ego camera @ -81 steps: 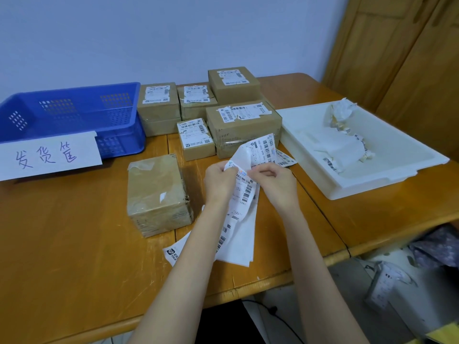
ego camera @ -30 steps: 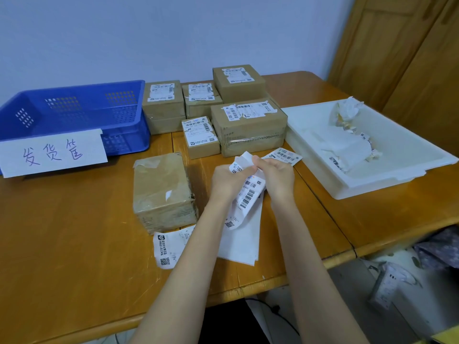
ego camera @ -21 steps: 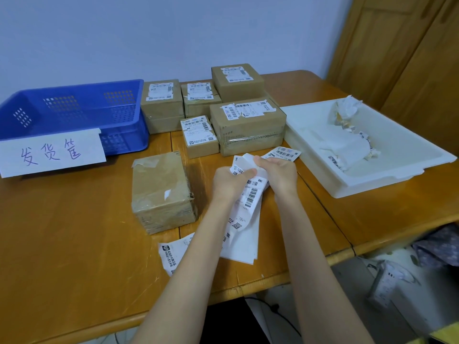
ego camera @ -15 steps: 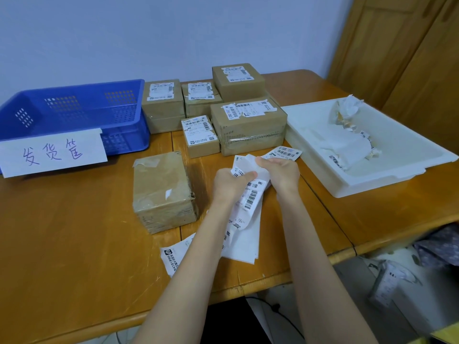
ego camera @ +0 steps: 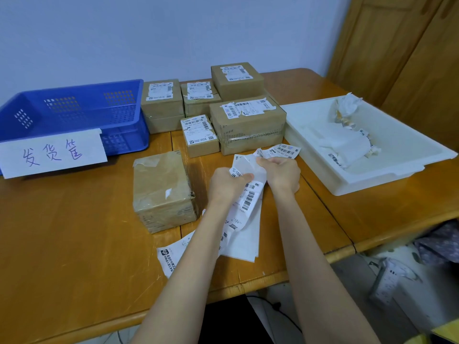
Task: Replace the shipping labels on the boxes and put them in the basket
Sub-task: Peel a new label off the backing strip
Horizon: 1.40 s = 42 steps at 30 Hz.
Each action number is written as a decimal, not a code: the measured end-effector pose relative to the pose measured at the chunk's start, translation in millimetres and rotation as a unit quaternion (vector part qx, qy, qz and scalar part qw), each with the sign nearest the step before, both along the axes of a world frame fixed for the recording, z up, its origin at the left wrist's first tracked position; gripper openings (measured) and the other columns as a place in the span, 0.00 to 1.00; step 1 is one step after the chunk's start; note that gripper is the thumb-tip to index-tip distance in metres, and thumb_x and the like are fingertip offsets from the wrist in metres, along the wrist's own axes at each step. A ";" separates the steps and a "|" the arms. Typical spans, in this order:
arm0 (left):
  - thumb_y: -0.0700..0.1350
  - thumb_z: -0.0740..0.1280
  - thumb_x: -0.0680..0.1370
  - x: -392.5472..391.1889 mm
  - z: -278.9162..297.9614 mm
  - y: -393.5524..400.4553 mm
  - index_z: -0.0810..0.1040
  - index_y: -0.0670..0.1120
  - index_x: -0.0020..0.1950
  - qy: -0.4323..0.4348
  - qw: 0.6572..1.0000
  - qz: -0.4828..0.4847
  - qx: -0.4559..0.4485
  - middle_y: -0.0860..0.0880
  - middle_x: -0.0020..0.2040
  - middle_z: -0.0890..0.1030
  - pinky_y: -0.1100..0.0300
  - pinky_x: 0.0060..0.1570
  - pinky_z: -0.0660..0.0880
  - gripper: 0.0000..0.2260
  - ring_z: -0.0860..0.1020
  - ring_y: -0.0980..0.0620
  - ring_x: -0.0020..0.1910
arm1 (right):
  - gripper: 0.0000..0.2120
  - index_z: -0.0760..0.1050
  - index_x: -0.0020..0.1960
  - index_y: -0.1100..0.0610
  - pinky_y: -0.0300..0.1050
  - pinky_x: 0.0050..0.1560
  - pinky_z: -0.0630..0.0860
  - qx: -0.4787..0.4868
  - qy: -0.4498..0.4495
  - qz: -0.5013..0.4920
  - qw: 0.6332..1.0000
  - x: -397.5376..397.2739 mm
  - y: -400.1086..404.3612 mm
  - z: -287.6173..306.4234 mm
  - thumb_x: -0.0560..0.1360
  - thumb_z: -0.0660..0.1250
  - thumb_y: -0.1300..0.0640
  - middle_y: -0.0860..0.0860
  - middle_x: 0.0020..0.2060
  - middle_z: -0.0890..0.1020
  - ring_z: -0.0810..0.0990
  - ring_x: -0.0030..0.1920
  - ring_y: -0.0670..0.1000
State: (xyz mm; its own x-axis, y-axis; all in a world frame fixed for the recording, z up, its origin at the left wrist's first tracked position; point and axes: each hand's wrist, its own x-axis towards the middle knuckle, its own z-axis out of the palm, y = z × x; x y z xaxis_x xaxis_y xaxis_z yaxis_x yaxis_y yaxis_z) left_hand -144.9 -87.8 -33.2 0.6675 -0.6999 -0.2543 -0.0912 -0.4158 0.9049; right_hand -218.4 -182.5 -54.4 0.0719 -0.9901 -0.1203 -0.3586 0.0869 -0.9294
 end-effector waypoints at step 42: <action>0.44 0.72 0.78 -0.4 1.6 44.5 0.79 0.44 0.41 0.055 0.998 0.007 -0.005 0.46 0.38 0.84 0.52 0.45 0.79 0.07 0.82 0.48 0.35 | 0.11 0.81 0.40 0.53 0.43 0.41 0.67 -0.016 0.055 -0.015 0.998 13.3 -11.0 3.3 0.75 0.70 0.47 0.50 0.39 0.82 0.79 0.45 0.54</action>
